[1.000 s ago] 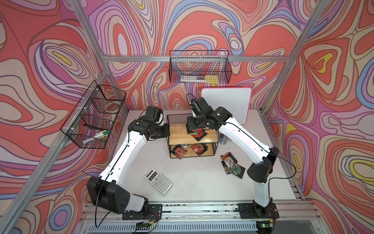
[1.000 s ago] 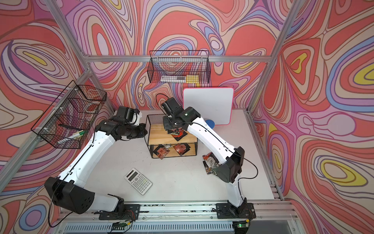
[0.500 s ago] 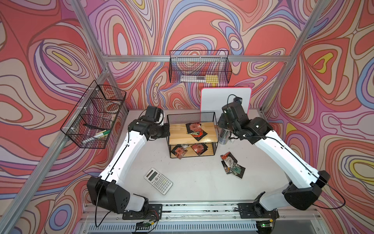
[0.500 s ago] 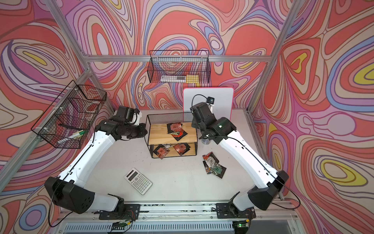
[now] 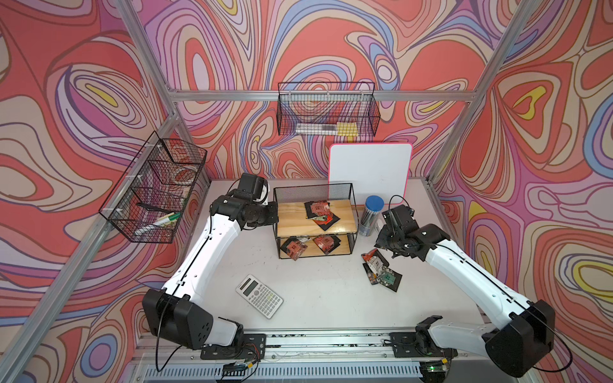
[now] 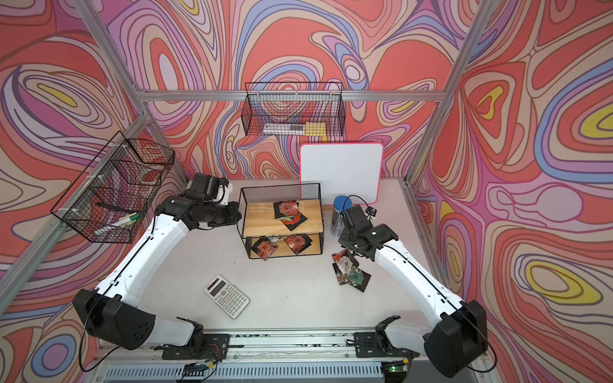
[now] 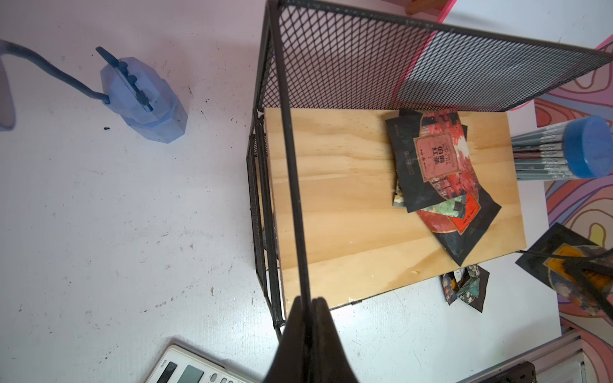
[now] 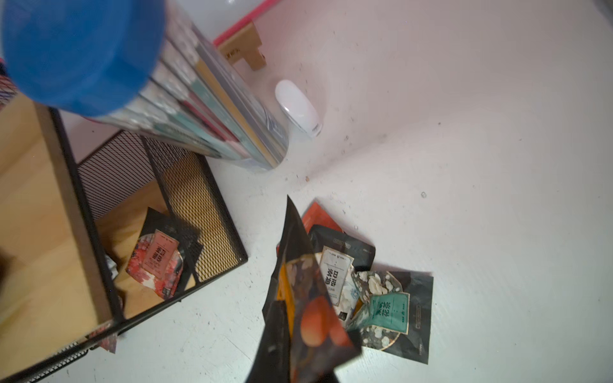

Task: Remove the tea bags from the shelf
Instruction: Place the tea bag at the center of the board.

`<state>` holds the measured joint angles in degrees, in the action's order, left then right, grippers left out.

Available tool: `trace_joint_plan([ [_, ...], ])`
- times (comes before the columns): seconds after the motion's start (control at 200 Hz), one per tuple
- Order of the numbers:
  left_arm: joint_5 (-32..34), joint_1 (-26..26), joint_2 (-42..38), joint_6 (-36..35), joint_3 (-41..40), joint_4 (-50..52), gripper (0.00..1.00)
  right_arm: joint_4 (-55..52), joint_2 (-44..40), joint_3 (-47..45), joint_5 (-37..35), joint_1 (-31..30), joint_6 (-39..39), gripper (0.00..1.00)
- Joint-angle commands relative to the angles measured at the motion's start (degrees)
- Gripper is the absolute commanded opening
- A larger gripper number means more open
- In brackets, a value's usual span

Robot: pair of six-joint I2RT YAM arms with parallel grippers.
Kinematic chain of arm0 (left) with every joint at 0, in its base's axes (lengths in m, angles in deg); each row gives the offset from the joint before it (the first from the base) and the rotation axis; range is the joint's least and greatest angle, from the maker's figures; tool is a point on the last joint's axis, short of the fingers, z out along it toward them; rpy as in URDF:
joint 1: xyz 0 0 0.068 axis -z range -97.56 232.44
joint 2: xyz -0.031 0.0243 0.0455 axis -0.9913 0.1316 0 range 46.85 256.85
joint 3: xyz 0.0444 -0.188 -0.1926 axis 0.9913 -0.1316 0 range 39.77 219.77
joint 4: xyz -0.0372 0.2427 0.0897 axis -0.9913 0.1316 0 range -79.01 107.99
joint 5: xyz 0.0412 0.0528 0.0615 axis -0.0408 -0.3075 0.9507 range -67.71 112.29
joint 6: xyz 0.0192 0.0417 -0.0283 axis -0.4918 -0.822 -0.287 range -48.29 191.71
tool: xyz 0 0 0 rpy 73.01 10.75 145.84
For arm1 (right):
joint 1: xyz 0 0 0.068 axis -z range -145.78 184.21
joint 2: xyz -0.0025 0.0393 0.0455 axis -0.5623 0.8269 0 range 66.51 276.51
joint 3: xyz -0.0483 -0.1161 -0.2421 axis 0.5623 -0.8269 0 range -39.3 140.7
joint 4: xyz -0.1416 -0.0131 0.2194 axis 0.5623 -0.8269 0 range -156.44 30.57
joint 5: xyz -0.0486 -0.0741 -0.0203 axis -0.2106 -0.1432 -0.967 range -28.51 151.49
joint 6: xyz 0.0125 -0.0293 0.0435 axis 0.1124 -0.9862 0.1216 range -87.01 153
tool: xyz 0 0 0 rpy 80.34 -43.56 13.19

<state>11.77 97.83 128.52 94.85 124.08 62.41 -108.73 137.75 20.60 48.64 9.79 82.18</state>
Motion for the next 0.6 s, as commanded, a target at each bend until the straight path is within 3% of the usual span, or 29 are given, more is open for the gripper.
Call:
trace_joint_plan([
  [0.0,0.60,-0.02,-0.42,-0.20,0.33,1.01,0.00,5.01,0.25,-3.53,6.52,0.57,0.47,0.00],
  [0.235,0.46,-0.02,-0.33,-0.26,0.33,0.96,0.00,12.61,4.93,-8.54,14.31,1.13,-1.07,0.00],
  [0.596,0.57,-0.02,-0.19,-0.26,0.41,0.96,0.00,14.04,12.65,-8.63,15.26,1.13,-4.23,0.04],
])
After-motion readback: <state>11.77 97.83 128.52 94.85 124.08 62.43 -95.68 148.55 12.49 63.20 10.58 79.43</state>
